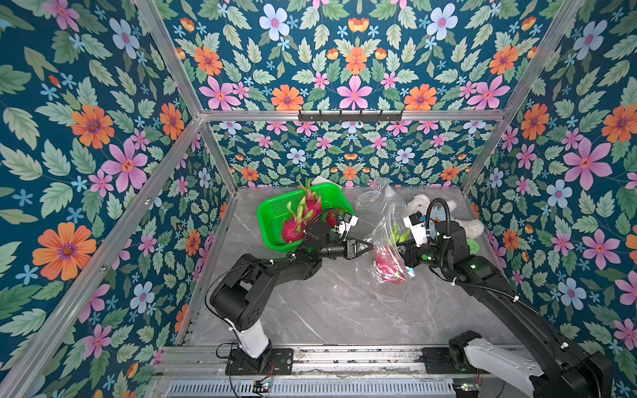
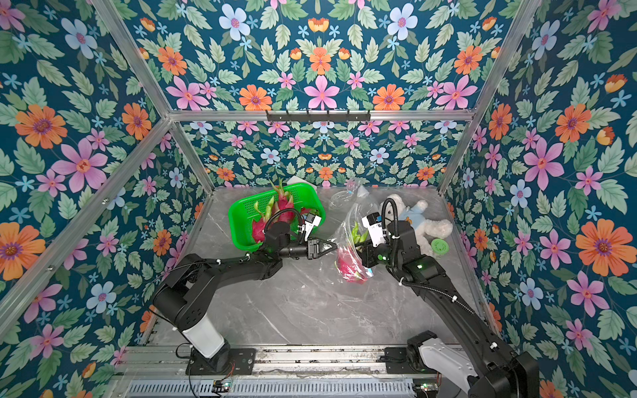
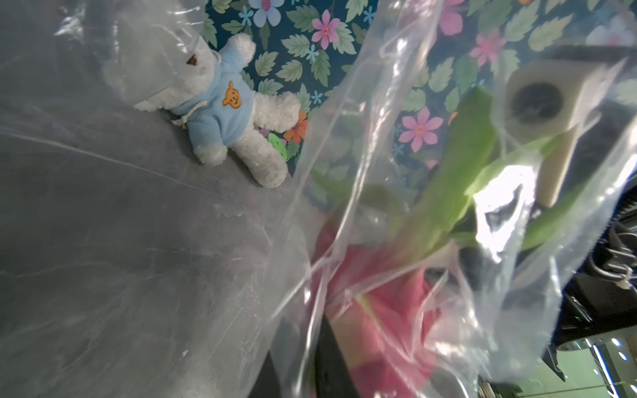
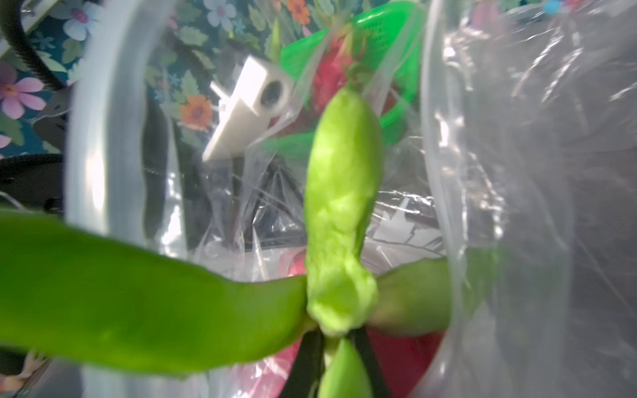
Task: Open the zip-top bag and take out the dragon fruit
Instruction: Pick up the dragon fruit from the zipper food storage bag.
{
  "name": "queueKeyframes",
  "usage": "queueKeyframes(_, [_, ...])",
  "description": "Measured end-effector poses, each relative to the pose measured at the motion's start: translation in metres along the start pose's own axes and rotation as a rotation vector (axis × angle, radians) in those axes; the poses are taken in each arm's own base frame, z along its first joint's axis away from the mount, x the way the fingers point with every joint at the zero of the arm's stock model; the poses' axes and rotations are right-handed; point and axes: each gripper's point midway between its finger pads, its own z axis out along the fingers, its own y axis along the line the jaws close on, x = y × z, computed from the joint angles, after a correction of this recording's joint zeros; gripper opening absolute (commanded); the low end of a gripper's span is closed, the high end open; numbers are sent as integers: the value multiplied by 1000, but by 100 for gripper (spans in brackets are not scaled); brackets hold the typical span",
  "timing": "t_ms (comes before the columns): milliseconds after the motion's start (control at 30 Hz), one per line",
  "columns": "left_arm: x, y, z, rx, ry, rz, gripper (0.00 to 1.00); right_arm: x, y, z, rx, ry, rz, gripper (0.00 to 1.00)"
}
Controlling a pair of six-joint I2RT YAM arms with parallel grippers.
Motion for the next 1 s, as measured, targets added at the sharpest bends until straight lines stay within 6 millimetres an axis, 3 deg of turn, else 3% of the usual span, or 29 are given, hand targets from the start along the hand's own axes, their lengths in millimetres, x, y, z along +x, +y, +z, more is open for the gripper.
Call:
queueKeyframes(267, [1,-2,0,2,5,-2,16,2,-13,-2,74,-4,-2,3])
queueKeyframes(300, [1,-2,0,5,4,-12,15,1,-12,-2,73,-7,-2,3])
queueKeyframes(367, [2,-2,0,8,4,-17,2,0,-12,-3,77,-13,-3,2])
queueKeyframes(467, [5,-2,-1,20,4,-31,0,-2,-14,-5,90,-23,-3,2])
queueKeyframes(833, [10,7,1,-8,21,-38,0,-42,7,-43,63,-186,-9,2])
queueKeyframes(1000, [13,12,2,-38,42,-39,0,-48,11,-52,57,-220,-13,2])
